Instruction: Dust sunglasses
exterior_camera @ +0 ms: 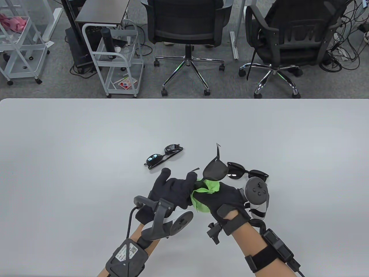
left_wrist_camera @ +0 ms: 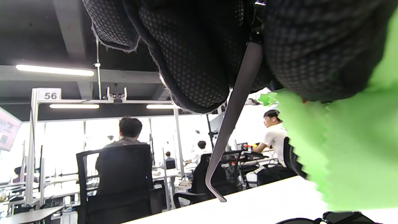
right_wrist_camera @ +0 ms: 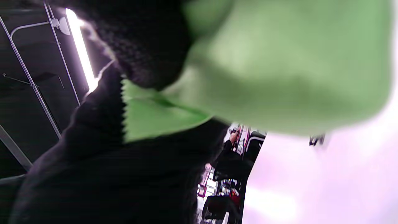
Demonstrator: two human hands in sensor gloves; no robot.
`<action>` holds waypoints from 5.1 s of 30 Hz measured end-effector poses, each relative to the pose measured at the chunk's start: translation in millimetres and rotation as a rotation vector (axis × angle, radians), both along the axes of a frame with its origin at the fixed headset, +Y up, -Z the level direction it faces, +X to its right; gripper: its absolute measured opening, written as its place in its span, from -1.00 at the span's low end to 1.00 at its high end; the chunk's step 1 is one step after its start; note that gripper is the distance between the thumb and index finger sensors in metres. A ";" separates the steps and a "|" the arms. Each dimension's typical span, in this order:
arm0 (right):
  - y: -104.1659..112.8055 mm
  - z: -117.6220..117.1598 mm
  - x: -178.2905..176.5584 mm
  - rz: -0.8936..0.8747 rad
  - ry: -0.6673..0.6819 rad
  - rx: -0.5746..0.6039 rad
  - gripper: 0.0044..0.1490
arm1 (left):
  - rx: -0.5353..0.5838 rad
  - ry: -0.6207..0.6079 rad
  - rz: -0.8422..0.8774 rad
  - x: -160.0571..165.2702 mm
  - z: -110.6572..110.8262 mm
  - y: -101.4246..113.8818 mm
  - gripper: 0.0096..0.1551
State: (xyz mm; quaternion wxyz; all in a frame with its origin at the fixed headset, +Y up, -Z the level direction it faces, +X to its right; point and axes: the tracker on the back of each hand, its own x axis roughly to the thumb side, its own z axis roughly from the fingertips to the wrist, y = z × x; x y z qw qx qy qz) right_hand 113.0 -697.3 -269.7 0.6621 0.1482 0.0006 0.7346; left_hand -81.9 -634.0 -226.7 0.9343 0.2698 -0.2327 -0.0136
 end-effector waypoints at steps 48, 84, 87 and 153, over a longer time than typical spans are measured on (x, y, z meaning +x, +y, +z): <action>3.5 5.9 -13.5 0.049 0.032 0.038 -0.47 | 0.098 0.066 -0.107 3.7 4.4 -2.7 0.31; 49.3 6.2 21.0 0.467 0.172 0.451 -0.21 | -0.204 0.031 -0.159 -46.3 -36.9 -21.1 0.14; 51.6 11.1 9.0 0.530 0.226 0.484 -0.28 | -0.151 0.018 -0.216 -41.2 -32.5 -20.9 0.13; 35.5 -9.9 -3.1 0.576 0.337 0.285 -0.47 | -0.148 -0.116 -0.091 -8.2 -15.9 -13.6 0.06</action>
